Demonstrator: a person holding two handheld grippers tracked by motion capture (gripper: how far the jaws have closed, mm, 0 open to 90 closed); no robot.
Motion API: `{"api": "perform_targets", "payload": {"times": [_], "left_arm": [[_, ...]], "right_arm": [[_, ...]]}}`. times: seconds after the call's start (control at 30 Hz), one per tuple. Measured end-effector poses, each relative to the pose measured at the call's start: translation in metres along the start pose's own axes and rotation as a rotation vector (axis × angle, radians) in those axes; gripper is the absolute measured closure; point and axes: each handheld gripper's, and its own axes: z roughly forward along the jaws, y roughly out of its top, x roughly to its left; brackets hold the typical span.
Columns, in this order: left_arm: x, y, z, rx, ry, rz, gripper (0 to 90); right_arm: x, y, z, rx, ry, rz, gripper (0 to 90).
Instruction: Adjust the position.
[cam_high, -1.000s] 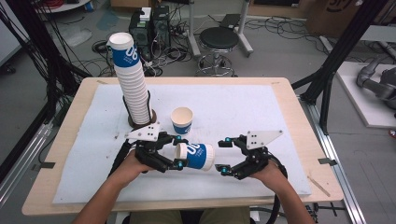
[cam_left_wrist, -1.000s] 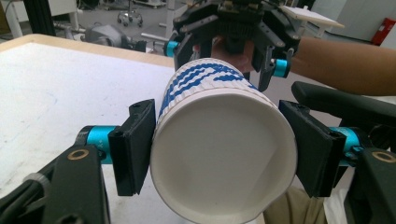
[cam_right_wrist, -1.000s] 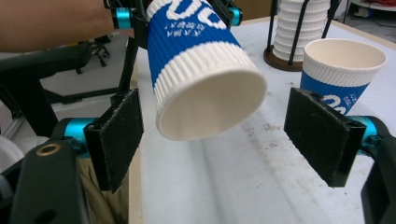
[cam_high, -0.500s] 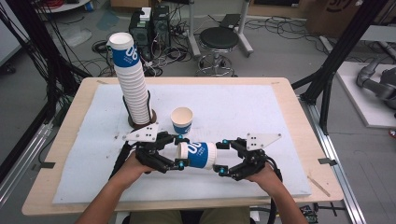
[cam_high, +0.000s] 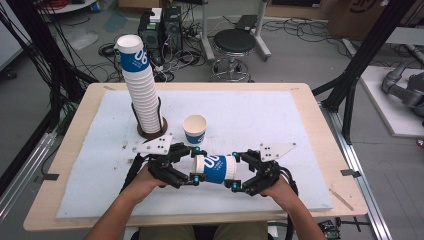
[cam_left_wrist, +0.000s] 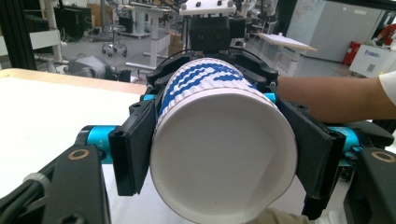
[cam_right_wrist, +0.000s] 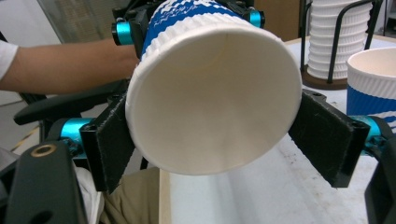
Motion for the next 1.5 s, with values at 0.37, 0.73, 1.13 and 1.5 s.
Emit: {"api": "perform_targets", "payload": {"times": [0.37,0.73,1.13,1.5], "left_arm": [[0.001,-0.007,-0.002,0.022,0.005,0.000,31.8],[-0.002,-0.009,-0.003,0.071,0.021,0.016,31.7],[-0.007,0.005,-0.004,0.240,0.121,-0.003,15.4],[-0.003,0.033,0.012,0.428,0.116,0.053,15.6]], "right_arm": [[0.001,0.003,-0.003,0.016,-0.005,-0.035,29.8],[0.002,0.007,-0.003,0.061,-0.016,-0.063,37.2],[0.002,0.014,-0.008,0.140,-0.062,-0.091,37.1],[0.008,0.050,0.001,0.357,-0.111,-0.209,36.8]]}}
